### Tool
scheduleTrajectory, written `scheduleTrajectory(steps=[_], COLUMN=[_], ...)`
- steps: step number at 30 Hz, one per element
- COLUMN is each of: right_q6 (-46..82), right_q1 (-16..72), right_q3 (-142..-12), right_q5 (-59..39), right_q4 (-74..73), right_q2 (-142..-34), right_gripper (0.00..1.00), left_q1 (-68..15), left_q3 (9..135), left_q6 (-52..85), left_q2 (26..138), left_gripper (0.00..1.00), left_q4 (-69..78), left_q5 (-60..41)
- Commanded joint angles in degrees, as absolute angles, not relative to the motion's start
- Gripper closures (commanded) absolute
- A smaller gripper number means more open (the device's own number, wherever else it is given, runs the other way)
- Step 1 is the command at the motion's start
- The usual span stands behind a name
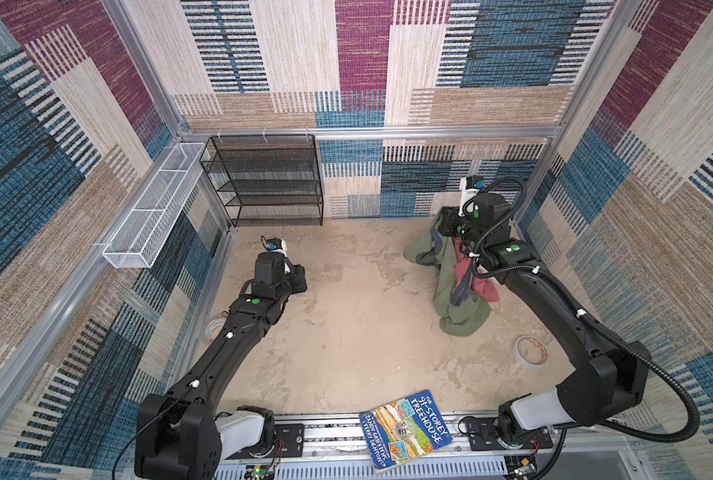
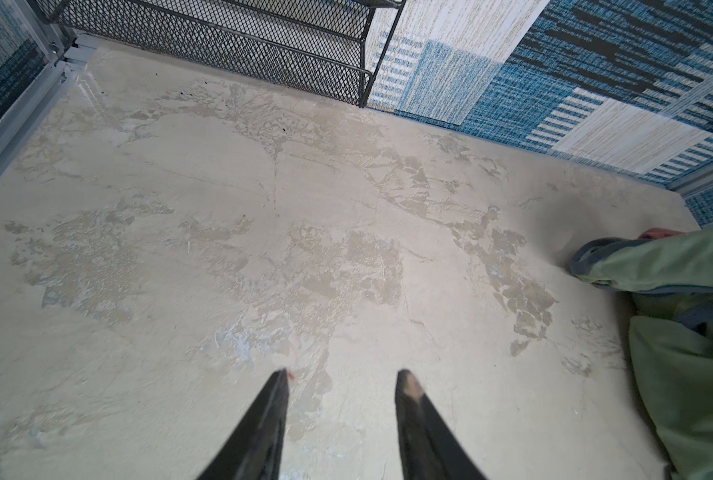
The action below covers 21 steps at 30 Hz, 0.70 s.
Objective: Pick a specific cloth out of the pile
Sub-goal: 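Lift the green shirt with the right gripper, pulling it out of the pile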
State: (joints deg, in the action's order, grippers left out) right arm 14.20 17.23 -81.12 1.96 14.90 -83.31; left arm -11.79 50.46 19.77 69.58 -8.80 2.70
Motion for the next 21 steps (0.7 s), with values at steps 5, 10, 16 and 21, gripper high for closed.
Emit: scheduleTrajectory(steps=[5,10,16,21], right_q6=[12.77,12.14,11.51,11.16], right_q1=[16.22,14.77,14.55,14.61], right_q3=[-85.22,-86.42,-89.09,-91.41], right_q5=[2.42,2.56,0.57,-3.13], right_q4=[14.63,14.85,15.29,15.88], right_q2=[-82.49,-81.40,-81.03,-81.25], right_gripper=[1.00,1.00,1.00,1.00], left_q1=[-11.79,-11.79,-11.79,-11.81], left_q3=[50.36,50.43,50.80,50.89], left_q6=[20.22,19.86,19.78,19.99], left_q2=[68.66,68.74,68.44,67.62], left_gripper=[0.54,0.54,0.54,0.54], left_q4=[-8.64,-8.87,-9.08,-9.35], left_q5=[3.34,3.60,3.77,3.94])
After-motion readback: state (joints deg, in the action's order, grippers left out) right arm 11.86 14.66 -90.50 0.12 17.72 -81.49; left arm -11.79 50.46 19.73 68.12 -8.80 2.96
